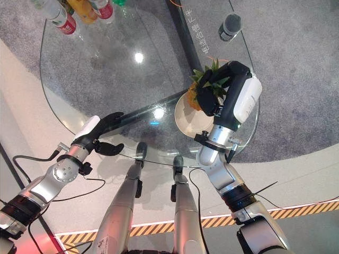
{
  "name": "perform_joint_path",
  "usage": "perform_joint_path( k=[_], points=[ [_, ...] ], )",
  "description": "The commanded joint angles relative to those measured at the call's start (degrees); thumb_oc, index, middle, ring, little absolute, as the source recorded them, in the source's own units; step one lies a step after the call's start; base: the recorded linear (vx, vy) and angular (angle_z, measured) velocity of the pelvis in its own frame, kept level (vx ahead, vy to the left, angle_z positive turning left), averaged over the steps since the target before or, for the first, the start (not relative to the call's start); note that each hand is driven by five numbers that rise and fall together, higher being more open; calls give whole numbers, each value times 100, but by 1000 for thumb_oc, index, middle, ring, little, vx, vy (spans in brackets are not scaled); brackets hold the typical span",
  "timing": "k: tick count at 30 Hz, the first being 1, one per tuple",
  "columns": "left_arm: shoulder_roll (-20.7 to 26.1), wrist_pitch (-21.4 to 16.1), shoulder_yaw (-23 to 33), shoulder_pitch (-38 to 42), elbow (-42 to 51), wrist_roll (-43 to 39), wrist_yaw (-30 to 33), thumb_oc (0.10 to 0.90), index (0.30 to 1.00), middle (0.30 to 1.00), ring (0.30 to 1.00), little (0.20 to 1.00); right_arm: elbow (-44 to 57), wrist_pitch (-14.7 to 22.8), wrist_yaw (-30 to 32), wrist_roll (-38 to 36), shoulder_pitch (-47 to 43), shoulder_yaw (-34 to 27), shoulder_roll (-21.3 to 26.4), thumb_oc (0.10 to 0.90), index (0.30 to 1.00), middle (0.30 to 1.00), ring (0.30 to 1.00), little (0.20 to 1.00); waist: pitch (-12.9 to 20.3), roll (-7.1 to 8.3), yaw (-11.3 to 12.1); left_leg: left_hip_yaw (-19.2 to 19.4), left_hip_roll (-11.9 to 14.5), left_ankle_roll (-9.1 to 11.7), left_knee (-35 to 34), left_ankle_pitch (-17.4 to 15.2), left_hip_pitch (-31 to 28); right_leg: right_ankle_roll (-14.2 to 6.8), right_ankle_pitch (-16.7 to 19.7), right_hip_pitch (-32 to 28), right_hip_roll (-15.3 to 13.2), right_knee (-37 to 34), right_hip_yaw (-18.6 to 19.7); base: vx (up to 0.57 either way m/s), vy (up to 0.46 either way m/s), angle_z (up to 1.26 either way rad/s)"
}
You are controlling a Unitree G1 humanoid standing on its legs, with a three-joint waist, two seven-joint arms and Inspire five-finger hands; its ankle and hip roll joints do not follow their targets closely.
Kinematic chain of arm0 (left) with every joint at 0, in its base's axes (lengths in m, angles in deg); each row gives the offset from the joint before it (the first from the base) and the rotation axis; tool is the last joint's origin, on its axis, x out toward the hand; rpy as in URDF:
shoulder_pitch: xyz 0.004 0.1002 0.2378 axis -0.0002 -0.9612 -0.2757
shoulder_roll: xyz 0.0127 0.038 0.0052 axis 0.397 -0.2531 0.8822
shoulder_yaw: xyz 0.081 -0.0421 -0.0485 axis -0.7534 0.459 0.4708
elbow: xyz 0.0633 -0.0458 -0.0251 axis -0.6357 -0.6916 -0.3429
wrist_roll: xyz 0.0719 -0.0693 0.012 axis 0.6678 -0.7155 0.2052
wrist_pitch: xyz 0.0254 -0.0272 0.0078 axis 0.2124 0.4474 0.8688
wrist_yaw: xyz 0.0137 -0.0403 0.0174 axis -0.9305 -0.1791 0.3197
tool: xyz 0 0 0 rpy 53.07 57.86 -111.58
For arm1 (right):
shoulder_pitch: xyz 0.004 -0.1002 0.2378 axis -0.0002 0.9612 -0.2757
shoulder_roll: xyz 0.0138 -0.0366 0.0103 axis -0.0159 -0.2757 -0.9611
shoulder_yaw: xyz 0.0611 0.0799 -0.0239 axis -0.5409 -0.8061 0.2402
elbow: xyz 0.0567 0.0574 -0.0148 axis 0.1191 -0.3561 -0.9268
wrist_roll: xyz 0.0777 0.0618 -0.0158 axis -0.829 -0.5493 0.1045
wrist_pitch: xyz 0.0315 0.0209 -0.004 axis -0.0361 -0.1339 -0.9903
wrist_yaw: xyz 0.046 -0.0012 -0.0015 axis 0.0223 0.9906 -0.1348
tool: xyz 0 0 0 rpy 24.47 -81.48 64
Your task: Pick up the fruit to the plate
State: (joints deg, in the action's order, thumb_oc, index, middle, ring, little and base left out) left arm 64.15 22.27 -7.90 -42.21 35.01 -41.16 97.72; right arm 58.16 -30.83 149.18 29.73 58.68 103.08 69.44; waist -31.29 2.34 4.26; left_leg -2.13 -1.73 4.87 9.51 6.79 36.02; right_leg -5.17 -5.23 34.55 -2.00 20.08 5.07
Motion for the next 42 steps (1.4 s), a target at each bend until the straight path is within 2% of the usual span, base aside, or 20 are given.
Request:
perform_joint_path(
  k=[1, 21, 24, 26, 30, 36, 42],
  points=[
    [-279, -277, 252, -24, 491, 334, 332, 800, 900, 900, 900, 900, 1163, 579, 101, 587, -190, -449, 468, 100, 300, 300, 300, 200, 150, -160, -249, -8, -535, -571, 875, -1182, -176, -276, 653, -107, 179, -739, -327, 0, 0, 0],
    [-459, -340, 43, 2, 413, 369, 545, 800, 900, 900, 900, 900, 964, 541, -269, 450, -34, -147, 625, 100, 300, 300, 300, 200, 150, -298, -324, 71, -596, -569, 857, -1062, -58, -228, 668, 112, 165, -627, -361, 0, 0, 0],
    [-521, -363, -39, 72, 339, 345, 613, 800, 900, 900, 900, 900, 776, 484, -328, 397, -109, -4, 620, 100, 300, 300, 300, 200, 150, -325, -317, 92, -602, -555, 875, -1031, -3, -218, 674, 174, 150, -596, -378, -3, 35, -5],
    [-595, -465, -163, 188, 174, 319, 680, 800, 900, 900, 900, 900, 330, 623, -208, 337, -256, 109, 613, 100, 300, 300, 300, 200, 150, -373, -301, 108, -603, -533, 916, -1018, 101, -205, 675, 276, 113, -559, -406, 6, 45, -4],
    [-610, -419, -321, 355, 87, 254, 725, 800, 900, 900, 900, 900, -7, 733, -107, 214, -446, 158, 644, 100, 300, 300, 300, 200, 150, -417, -273, 90, -623, -523, 954, -1014, 206, -201, 672, 383, 83, -510, -454, 10, 19, 3],
    [-647, -386, -413, 519, 26, 207, 827, 800, 900, 900, 900, 900, -225, 536, -222, 150, -725, 298, 715, 100, 300, 300, 300, 200, 150, -466, -252, 102, -659, -549, 974, -988, 356, -175, 689, 592, 105, -425, -483, 11, 28, 2],
    [-672, -395, -408, 545, 14, 208, 814, 800, 900, 900, 900, 900, -461, 518, -266, 141, -788, 389, 754, 100, 300, 300, 300, 200, 150, -488, -242, 119, -665, -563, 994, -971, 425, -166, 706, 702, 109, -356, -506, 3, 1, 1]
  ],
)
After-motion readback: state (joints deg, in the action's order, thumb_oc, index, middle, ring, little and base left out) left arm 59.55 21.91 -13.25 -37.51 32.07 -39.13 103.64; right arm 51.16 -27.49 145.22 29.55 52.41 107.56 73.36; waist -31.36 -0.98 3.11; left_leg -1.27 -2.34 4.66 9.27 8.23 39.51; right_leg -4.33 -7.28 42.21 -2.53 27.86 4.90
